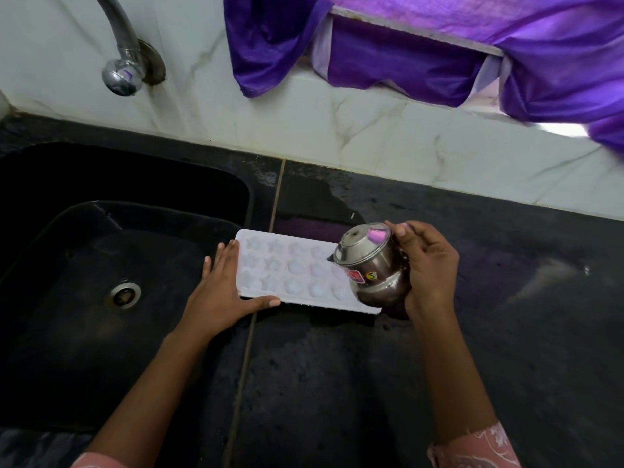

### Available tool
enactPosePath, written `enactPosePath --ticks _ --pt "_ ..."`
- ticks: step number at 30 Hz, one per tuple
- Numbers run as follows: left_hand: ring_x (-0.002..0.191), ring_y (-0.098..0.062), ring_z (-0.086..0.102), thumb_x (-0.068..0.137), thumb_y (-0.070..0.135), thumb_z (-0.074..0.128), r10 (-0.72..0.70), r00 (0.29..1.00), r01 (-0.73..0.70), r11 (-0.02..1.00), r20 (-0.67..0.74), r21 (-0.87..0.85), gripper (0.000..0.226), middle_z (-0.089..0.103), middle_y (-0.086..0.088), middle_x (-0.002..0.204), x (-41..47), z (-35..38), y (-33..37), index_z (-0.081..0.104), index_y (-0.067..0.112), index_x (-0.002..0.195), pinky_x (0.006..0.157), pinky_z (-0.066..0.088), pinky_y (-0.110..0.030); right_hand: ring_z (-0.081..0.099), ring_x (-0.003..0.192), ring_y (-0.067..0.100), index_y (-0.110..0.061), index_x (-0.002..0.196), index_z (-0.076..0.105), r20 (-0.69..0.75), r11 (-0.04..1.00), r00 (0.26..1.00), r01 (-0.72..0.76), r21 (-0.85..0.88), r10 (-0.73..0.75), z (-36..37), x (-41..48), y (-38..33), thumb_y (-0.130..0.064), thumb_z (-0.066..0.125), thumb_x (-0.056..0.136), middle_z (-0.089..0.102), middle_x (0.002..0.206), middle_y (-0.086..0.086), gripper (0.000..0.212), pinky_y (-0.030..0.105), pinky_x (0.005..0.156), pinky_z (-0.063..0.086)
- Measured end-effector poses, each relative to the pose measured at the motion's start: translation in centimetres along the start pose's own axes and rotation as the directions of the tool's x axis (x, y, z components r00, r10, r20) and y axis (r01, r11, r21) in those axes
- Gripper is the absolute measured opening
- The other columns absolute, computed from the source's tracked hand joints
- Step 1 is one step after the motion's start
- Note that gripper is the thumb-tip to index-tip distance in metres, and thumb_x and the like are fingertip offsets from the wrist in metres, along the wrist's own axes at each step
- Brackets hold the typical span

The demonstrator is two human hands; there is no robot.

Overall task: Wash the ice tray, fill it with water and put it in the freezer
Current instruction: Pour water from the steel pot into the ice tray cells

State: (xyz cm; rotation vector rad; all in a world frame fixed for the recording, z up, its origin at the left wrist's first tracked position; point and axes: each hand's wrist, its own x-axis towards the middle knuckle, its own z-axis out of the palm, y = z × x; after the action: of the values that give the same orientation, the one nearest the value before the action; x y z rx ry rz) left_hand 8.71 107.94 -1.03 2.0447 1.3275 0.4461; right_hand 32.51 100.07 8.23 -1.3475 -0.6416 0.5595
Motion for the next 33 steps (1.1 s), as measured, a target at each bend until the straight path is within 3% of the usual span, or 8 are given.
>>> enactPosePath --ticks 2,7,10,20,25,33 --pt "0.133 0.006 -0.018 0.053 0.079 0.061 0.013 1.000 -0.013 1.000 -0.008 0.003 0.131 0.000 0.005 0.158 0.1 0.2 -0.3 -0.003 0.018 0.149 0.109 -0.014 -0.022 0.066 0.071 0.005 -0.016 0.073 0.064 -0.024 1.000 1.000 0.013 -0.020 -0.014 -1.3 -0.1 0.0 -0.005 0.068 0.078 0.071 0.066 -0.009 0.012 0.017 0.069 0.053" --pt "0.128 0.006 -0.019 0.061 0.063 0.067 -0.009 1.000 0.010 1.000 -0.026 0.003 0.121 -0.002 0.004 0.158 0.0 0.3 0.1 -0.003 0.018 0.149 0.111 -0.010 -0.026 0.063 0.064 0.000 -0.015 0.072 0.064 -0.056 0.998 0.997 0.048 -0.048 -0.051 -3.9 -0.7 0.2 -0.002 0.067 0.078 0.069 0.062 -0.013 0.015 0.015 0.065 0.051" --pt "0.127 0.005 -0.019 0.059 0.063 0.065 -0.038 0.999 0.038 0.999 -0.022 0.008 0.122 -0.003 0.005 0.158 0.0 0.2 0.3 -0.002 0.018 0.150 0.114 -0.004 -0.033 0.062 0.061 -0.003 -0.013 0.074 0.063 -0.076 0.997 0.996 0.050 -0.055 -0.054 -4.9 -1.0 0.4 -0.001 0.067 0.079 0.068 0.060 -0.014 0.013 0.012 0.061 0.049" --pt "0.125 0.005 -0.017 0.066 0.053 0.072 -0.041 0.999 0.041 0.999 -0.027 0.018 0.117 -0.001 0.003 0.158 -0.1 0.3 0.6 0.000 0.016 0.150 0.114 -0.005 -0.033 0.062 0.062 -0.006 -0.017 0.072 0.064 -0.075 0.989 0.994 0.072 -0.132 -0.082 -6.6 -1.3 1.1 0.000 0.067 0.078 0.069 0.062 -0.017 0.018 0.009 0.061 0.047" --pt "0.129 0.004 -0.016 0.055 0.066 0.061 -0.029 0.999 0.030 0.999 -0.025 0.021 0.123 0.000 0.003 0.158 0.1 0.3 0.3 0.001 0.016 0.150 0.112 -0.008 -0.029 0.062 0.063 -0.006 -0.020 0.073 0.065 -0.060 0.981 0.993 0.091 -0.172 -0.103 -6.7 -1.0 1.1 -0.001 0.068 0.077 0.069 0.063 -0.018 0.020 0.009 0.063 0.048" --pt "0.128 0.005 -0.017 0.055 0.067 0.060 -0.048 0.999 0.048 0.999 -0.020 0.012 0.123 -0.001 0.004 0.158 -0.1 0.2 0.4 0.000 0.017 0.150 0.113 -0.006 -0.031 0.063 0.066 -0.004 -0.023 0.073 0.066 -0.060 0.973 0.992 0.094 -0.209 -0.109 -6.9 -0.9 1.1 -0.003 0.069 0.077 0.070 0.066 -0.019 0.021 0.009 0.064 0.048"
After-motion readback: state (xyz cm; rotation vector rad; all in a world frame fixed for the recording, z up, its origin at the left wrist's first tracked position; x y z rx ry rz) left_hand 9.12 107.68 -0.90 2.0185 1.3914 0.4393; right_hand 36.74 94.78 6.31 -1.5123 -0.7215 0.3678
